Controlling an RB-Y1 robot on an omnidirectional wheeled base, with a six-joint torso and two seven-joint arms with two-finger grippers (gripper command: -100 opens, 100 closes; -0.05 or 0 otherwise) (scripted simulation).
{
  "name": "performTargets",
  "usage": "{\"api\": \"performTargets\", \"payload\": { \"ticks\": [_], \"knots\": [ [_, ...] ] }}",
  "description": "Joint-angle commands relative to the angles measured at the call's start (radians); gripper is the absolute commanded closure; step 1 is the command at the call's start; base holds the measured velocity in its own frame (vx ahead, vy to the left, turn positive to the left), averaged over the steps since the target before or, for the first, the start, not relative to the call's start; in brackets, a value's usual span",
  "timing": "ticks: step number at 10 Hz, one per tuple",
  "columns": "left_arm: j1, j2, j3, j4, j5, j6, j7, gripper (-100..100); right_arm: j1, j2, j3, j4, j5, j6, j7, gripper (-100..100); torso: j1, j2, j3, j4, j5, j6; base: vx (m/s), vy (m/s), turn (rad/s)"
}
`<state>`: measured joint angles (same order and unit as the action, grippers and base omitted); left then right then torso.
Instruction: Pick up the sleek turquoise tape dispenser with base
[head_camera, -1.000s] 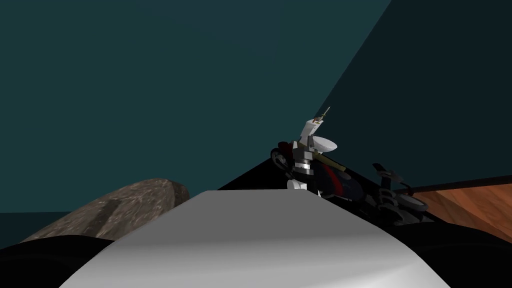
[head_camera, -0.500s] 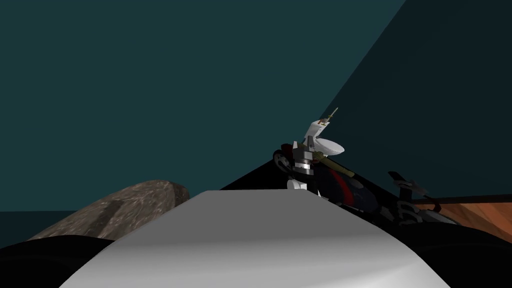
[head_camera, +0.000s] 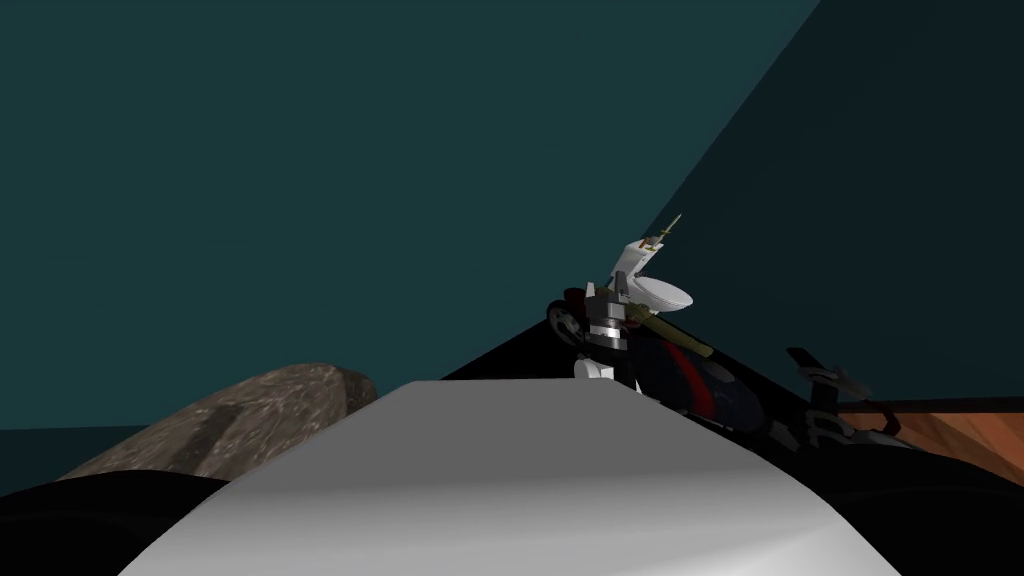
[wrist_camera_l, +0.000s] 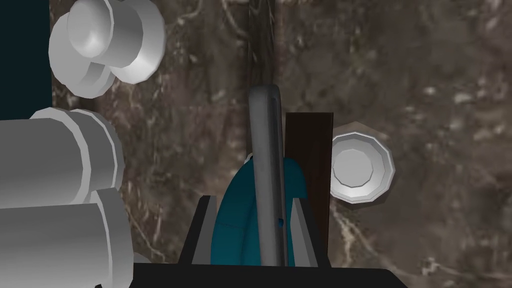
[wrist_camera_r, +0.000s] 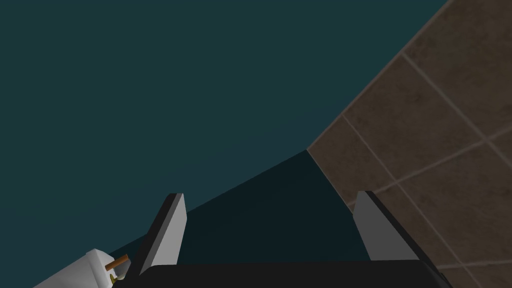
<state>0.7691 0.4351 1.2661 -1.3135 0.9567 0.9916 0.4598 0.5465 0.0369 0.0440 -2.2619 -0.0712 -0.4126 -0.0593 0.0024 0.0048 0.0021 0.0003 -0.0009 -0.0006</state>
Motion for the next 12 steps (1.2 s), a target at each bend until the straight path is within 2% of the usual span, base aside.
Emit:
{"api": "performTargets", "payload": {
  "ticks": [1,2,3,4,5,8,9,11,12],
  "knots": [
    [0.000,0.000,0.000,0.000,0.000,0.000,0.000,100,0.000,0.000,0.000,0.000,0.000,0.000,0.000,0,0.000,0.000,0.000,0.000,0.000,0.000,0.000,0.000,0.000],
    [0.000,0.000,0.000,0.000,0.000,0.000,0.000,100,0.000,0.000,0.000,0.000,0.000,0.000,0.000,0,0.000,0.000,0.000,0.000,0.000,0.000,0.000,0.000,0.000],
    [0.000,0.000,0.000,0.000,0.000,0.000,0.000,0,0.000,0.000,0.000,0.000,0.000,0.000,0.000,0,0.000,0.000,0.000,0.000,0.000,0.000,0.000,0.000,0.000],
    [0.012,0.018,-0.021,-0.013,-0.011,-0.005,0.050,100,0.000,0.000,0.000,0.000,0.000,0.000,0.000,0,0.000,0.000,0.000,0.000,0.000,0.000,-0.068,-0.035,-0.115],
    [0.012,0.018,-0.021,-0.013,-0.011,-0.005,0.054,100,0.000,0.000,0.000,0.000,0.000,0.000,0.000,0,-0.002,0.003,0.002,0.000,-0.002,0.002,-0.103,-0.038,-0.072],
    [0.030,0.047,-0.066,-0.037,-0.034,-0.012,0.152,100,0.000,0.000,0.000,0.000,0.000,0.000,0.000,0,-0.003,0.005,0.003,0.001,-0.003,0.002,-0.111,-0.037,-0.092],
    [0.030,0.047,-0.066,-0.037,-0.034,-0.012,0.163,100,0.000,0.000,0.000,0.000,0.000,0.000,0.000,0,-0.004,0.005,0.003,0.001,-0.003,0.003,-0.074,-0.027,-0.047],
    [0.042,0.066,-0.096,-0.053,-0.050,-0.017,0.225,100,0.000,0.000,0.000,0.000,0.000,0.000,0.000,0,-0.003,0.002,0.001,0.000,-0.003,0.002,-0.066,-0.030,-0.074],
    [0.042,0.066,-0.096,-0.053,-0.050,-0.017,0.236,100,0.000,0.000,0.000,0.000,0.000,0.000,0.000,0,-0.004,0.002,0.001,0.000,-0.004,0.003,-0.060,-0.026,-0.051]
  ]
}}
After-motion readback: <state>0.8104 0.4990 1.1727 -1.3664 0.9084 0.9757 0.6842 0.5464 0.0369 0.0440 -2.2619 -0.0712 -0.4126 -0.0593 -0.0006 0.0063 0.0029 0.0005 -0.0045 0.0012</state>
